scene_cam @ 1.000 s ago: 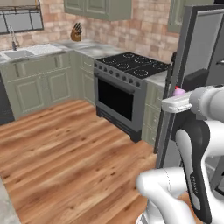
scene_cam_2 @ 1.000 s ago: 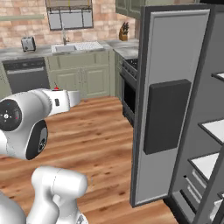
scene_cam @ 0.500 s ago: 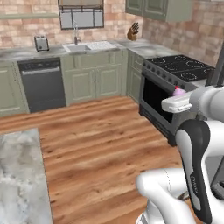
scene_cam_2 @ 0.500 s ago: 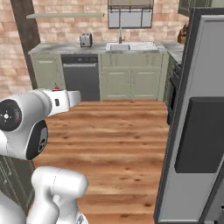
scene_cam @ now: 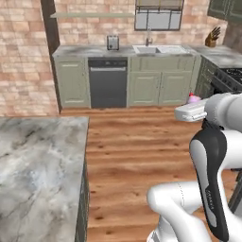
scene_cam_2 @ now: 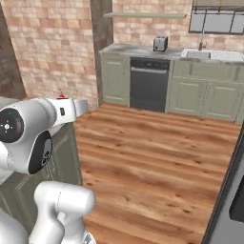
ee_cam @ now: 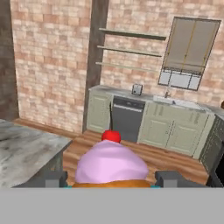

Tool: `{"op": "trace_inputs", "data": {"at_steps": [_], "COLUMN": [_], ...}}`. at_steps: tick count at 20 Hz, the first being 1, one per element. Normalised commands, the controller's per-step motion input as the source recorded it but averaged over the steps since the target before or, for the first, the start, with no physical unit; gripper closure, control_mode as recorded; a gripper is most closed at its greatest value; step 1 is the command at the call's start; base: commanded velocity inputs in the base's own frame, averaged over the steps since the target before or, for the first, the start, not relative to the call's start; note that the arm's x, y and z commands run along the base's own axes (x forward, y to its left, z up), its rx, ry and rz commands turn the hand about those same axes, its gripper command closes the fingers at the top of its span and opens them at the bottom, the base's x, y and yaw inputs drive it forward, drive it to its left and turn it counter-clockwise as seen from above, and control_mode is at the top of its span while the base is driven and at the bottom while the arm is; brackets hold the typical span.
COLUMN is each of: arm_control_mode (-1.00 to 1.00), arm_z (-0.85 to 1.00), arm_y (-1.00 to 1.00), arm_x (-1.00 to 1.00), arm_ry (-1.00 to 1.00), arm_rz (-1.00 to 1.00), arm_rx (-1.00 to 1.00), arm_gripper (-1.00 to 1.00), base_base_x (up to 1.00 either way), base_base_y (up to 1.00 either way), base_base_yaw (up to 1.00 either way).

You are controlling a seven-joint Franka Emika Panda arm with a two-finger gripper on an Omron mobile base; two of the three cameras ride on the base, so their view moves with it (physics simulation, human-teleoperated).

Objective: Take the cupcakes from the fridge and place them on the empty tray on the dining counter.

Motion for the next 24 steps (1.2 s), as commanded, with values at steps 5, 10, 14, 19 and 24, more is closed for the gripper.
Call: {"op": "trace_inputs", "data": {"at_steps": [5, 10, 14, 19, 24], "arm_control_mode": [1.0, 1.0, 1.0, 1.0, 1.0], "arm_z": [0.0, 0.0, 0.0, 0.0, 0.0], "arm_y": [0.0, 0.0, 0.0, 0.0, 0.0], "arm_x": [0.0, 0.0, 0.0, 0.0, 0.0], "arm_ry": [0.0, 0.0, 0.0, 0.0, 0.0], "arm_rz": [0.0, 0.0, 0.0, 0.0, 0.0], "arm_rx": [0.0, 0.0, 0.0, 0.0, 0.0], "arm_gripper": [1.0, 1.0, 1.0, 1.0, 1.0], "base_base_x": [-0.54, -0.5, -0.5, -0.47, -0.62], "base_base_y": [0.0, 0.03, 0.1, 0.17, 0.29], "base_base_yaw": [0.59, 0.59, 0.57, 0.54, 0.48]}}
